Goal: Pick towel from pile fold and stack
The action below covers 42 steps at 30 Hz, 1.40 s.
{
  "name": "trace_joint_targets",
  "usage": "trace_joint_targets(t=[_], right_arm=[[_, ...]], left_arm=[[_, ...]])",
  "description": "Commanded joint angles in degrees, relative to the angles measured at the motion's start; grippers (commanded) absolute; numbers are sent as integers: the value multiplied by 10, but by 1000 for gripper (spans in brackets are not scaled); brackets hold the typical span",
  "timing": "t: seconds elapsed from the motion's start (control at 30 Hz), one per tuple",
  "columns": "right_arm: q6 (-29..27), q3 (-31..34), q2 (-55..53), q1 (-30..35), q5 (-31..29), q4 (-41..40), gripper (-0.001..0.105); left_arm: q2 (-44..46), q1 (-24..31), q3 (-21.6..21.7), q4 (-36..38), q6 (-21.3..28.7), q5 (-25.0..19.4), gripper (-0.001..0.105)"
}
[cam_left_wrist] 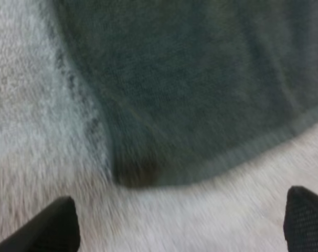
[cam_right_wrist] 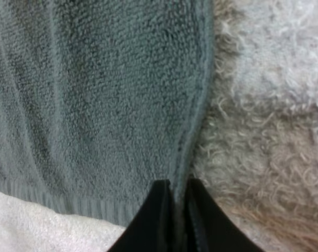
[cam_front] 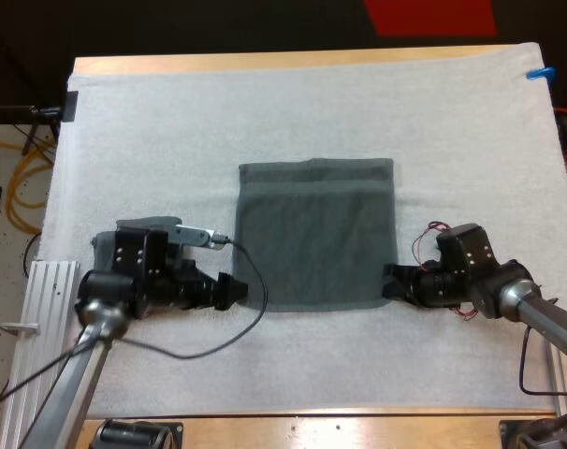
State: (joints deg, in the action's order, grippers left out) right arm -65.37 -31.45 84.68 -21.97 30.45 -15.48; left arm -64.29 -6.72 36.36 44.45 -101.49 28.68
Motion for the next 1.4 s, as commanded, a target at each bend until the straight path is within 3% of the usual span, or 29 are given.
trace_joint_targets(t=[0.0,0.2,0.4,0.77,1.17,1.37], right_arm=[[-5,1,0,-2,7,-2,0],[-5,1,0,-2,13,-2,0],[-5,1,0,-2,16,-2,0],[-5,1,0,-2,16,-2,0],[-5,1,0,-2,16,-2,0],[-5,1,0,-2,16,-2,0]], left_arm=[[-19,-3,1,-23,-3,7,76],[-119,-3,1,-83,-3,62,76],[-199,-3,1,-114,-3,79,76],[-253,-3,1,-132,0,196,76],[-253,-3,1,-114,0,193,74],[-253,-3,1,-111,0,166,59]])
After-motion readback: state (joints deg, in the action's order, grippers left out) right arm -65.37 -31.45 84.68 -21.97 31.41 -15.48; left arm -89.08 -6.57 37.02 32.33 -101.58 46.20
